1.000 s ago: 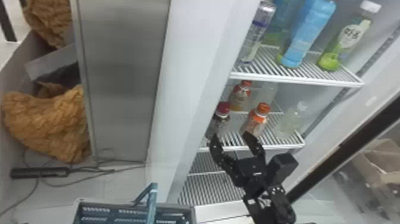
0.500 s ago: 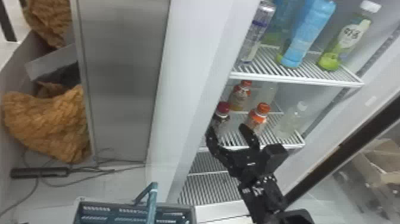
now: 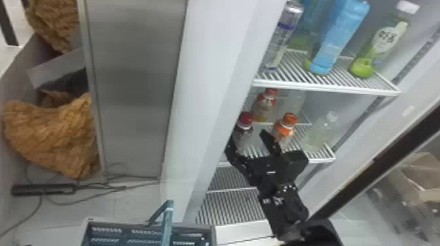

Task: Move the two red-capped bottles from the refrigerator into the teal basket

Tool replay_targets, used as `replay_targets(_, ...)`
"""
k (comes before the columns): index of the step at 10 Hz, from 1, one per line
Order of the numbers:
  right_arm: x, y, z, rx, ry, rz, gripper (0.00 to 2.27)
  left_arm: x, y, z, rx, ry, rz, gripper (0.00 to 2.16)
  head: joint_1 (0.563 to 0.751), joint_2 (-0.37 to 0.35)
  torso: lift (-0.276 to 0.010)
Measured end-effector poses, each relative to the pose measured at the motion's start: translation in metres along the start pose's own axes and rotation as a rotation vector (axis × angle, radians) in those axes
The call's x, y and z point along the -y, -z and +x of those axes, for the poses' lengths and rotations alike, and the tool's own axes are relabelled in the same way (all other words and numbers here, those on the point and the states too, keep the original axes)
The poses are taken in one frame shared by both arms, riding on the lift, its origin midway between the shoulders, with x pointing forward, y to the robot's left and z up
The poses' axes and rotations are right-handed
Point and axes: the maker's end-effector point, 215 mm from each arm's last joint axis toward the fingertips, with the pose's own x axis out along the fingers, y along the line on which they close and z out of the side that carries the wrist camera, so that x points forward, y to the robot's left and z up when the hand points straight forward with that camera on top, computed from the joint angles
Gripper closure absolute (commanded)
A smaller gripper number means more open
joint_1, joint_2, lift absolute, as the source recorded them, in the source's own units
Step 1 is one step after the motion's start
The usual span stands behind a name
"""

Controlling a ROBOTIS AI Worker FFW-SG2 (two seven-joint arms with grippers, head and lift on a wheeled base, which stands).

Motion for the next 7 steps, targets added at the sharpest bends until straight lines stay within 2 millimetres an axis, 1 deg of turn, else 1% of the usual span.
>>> replay_targets(1, 0.002, 0.002, 0.003, -0.003, 0.006, -0.002, 0.18, 0.000, 0.000, 0.000, 0.000, -0.001, 0.000, 1.17, 0.695, -0.350, -0.224)
replay_targets(2, 0.004, 0.005, 0.005, -0.006, 0.013, -0.002, 0.33, -0.001, 0.000, 0.000, 0.001, -0.001, -0.001, 1.16, 0.695, -0.350, -0.224)
replay_targets(3, 0.003, 0.008, 0.008, -0.009, 0.021, 0.014, 0.51, -0.001, 0.000, 0.000, 0.001, -0.002, -0.002, 1.16, 0.695, -0.350, -0.224)
replay_targets(4, -0.001, 0.011, 0.012, -0.013, 0.025, 0.050, 0.73, -0.001, 0.000, 0.000, 0.001, -0.002, -0.002, 1.16, 0.695, -0.350, -0.224)
replay_targets(5, -0.006, 0.014, 0.014, -0.020, 0.027, 0.089, 0.87, -0.001, 0.000, 0.000, 0.001, -0.001, -0.002, 1.16, 0.695, -0.350, -0.224)
replay_targets(7, -0.011, 0.012, 0.015, -0.019, 0.023, 0.109, 0.88, -0.002, 0.000, -0.001, 0.002, -0.003, -0.002, 1.16, 0.695, -0.350, -0.224)
